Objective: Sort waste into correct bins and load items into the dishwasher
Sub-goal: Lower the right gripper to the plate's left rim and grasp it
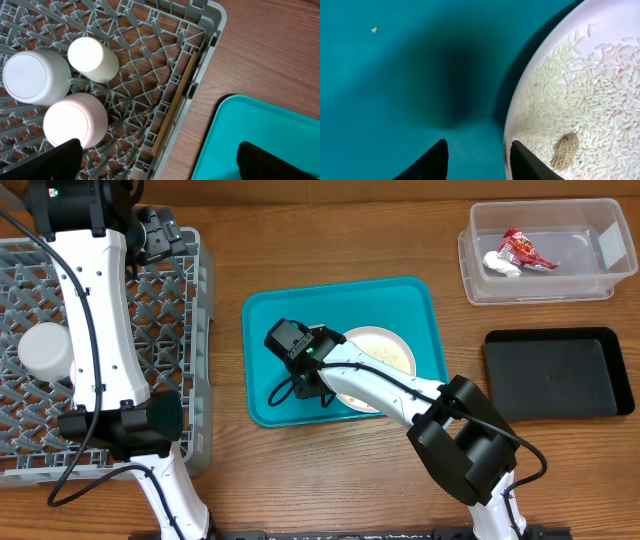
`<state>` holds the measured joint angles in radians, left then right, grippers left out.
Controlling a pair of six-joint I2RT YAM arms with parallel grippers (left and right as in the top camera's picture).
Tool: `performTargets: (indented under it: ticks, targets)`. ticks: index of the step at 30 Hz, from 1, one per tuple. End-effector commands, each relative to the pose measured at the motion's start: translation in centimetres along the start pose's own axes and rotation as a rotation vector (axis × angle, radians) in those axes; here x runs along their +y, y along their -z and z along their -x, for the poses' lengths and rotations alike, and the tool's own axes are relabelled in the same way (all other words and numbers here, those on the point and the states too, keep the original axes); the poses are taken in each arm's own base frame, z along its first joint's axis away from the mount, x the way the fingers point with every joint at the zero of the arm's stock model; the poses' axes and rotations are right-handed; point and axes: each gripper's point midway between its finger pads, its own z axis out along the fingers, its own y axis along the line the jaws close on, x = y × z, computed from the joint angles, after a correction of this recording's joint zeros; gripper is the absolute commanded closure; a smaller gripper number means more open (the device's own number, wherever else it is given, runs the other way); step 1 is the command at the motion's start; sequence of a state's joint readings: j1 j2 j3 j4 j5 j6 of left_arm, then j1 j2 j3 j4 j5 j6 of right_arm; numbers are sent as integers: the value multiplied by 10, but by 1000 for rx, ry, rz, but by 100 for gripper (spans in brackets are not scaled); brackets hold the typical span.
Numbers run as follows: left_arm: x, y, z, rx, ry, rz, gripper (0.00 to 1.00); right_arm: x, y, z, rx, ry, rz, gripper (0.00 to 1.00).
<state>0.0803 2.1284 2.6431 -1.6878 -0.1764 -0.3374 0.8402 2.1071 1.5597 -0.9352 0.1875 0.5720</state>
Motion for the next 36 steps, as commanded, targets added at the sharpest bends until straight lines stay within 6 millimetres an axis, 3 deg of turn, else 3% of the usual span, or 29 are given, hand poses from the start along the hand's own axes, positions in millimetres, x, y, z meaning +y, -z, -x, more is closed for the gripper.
performTargets:
  ticks: [1,8,14,25,36]
  targets:
    - [-1,-4,-1,12,-13,6,0,-4,-8,-4,7,0,-24,62]
    - [-1,-4,-1,12,-12,6,0,-21,-17,-8,-11,-47,-106,71]
    - [-1,-4,-1,12,-12,6,0,-21,-18,-10,-9,-46,-106,74]
    - [-1,-4,-1,12,-12,6,0,-17,-18,-4,-31,-51,-90,96]
    - [-1,-4,-1,12,-12,6,0,-29,-16,5,-85,-35,-158,96]
